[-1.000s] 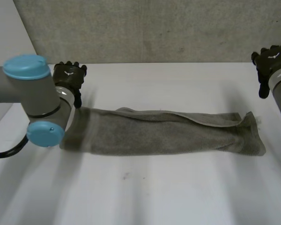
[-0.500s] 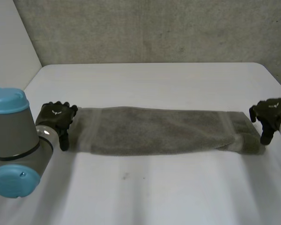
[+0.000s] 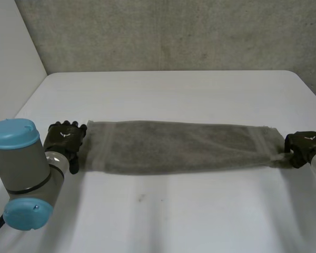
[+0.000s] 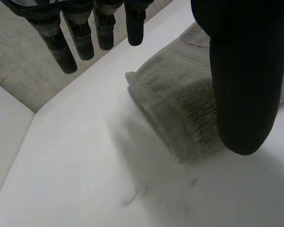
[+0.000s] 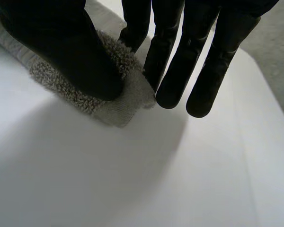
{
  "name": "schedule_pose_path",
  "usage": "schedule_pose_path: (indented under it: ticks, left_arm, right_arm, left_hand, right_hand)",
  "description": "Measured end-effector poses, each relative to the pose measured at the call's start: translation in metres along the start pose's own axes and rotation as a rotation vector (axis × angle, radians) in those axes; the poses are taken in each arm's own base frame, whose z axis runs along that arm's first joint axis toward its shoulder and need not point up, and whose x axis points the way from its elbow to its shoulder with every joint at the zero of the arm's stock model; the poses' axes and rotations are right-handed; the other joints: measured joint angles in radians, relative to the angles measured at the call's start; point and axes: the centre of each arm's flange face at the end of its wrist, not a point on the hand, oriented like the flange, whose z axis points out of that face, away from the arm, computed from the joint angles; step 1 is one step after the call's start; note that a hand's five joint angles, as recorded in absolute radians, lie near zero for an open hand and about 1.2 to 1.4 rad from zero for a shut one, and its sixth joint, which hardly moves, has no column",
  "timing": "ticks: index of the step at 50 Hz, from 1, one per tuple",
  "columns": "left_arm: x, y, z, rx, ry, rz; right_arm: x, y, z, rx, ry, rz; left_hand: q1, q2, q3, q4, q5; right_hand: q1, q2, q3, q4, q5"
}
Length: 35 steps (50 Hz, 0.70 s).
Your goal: Fold the towel.
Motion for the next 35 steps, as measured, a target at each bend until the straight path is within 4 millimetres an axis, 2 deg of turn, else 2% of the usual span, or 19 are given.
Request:
schedule_pose_path:
  ticks: [7,14,17,18,21,24,27,29,31,32,35]
  left_arm:
    - [0.000,0.001,-0.001,-0.006,0.002,0.001]
    - [0.001,0.003,-0.003,-0.012,0.005,0.002]
    - [0.001,0.003,-0.004,-0.012,0.006,0.002]
    - [0.001,0.003,-0.004,-0.012,0.006,0.002]
    - [0.001,0.003,-0.004,-0.011,0.006,0.002]
    - [0.001,0.003,-0.005,-0.010,0.005,0.002]
    - [0.000,0.002,-0.006,-0.010,0.004,0.002]
    - [0.000,0.002,-0.006,-0.010,0.004,0.002]
    - [0.000,0.002,-0.006,-0.010,0.004,0.001]
    - [0.000,0.003,-0.006,-0.010,0.004,0.001]
    - [0.000,0.003,-0.006,-0.011,0.003,0.000]
  right_arm:
    - [0.027,-0.005,0.009,0.027,0.123,-0.047]
    - [0.065,-0.005,0.015,0.006,0.268,-0.236]
    - [0.075,-0.005,0.017,-0.003,0.298,-0.288]
    - [0.090,-0.007,0.020,-0.010,0.342,-0.348]
    - [0.102,-0.011,0.023,-0.009,0.382,-0.388]
    - [0.113,-0.026,0.024,0.021,0.431,-0.423]
    - [0.104,-0.051,0.022,0.093,0.440,-0.444]
    - [0.088,-0.070,0.019,0.156,0.422,-0.455]
    - [0.060,-0.095,0.012,0.250,0.382,-0.463]
    - [0.051,-0.102,0.009,0.279,0.366,-0.464]
    - [0.003,-0.130,-0.006,0.407,0.280,-0.465]
  left_hand:
    - [-0.002,0.000,-0.002,-0.001,0.000]
    - [-0.002,-0.001,-0.002,-0.001,0.000]
    - [-0.002,-0.001,-0.002,-0.001,0.000]
    - [-0.002,-0.001,-0.002,-0.001,0.000]
    - [-0.003,-0.002,-0.002,-0.002,0.000]
    - [-0.003,-0.003,-0.002,-0.002,0.000]
    - [-0.003,-0.004,-0.003,-0.003,0.000]
    - [-0.004,-0.005,-0.004,-0.004,0.000]
    - [-0.003,-0.005,-0.004,-0.004,0.000]
    - [-0.004,-0.005,-0.004,-0.004,0.000]
    - [-0.005,-0.007,-0.007,-0.005,0.000]
  right_hand:
    - [0.011,0.000,0.008,0.013,0.013]
    - [0.016,0.000,0.008,0.013,0.018]
    - [0.018,0.000,0.009,0.013,0.019]
    - [0.019,0.000,0.010,0.013,0.020]
    - [0.020,0.000,0.011,0.013,0.020]
    - [0.022,0.000,0.012,0.013,0.023]
    - [0.024,0.000,0.012,0.014,0.026]
    - [0.024,0.000,0.012,0.016,0.026]
    - [0.024,0.000,0.013,0.017,0.026]
    - [0.024,0.000,0.013,0.017,0.026]
    - [0.024,0.000,0.017,0.017,0.026]
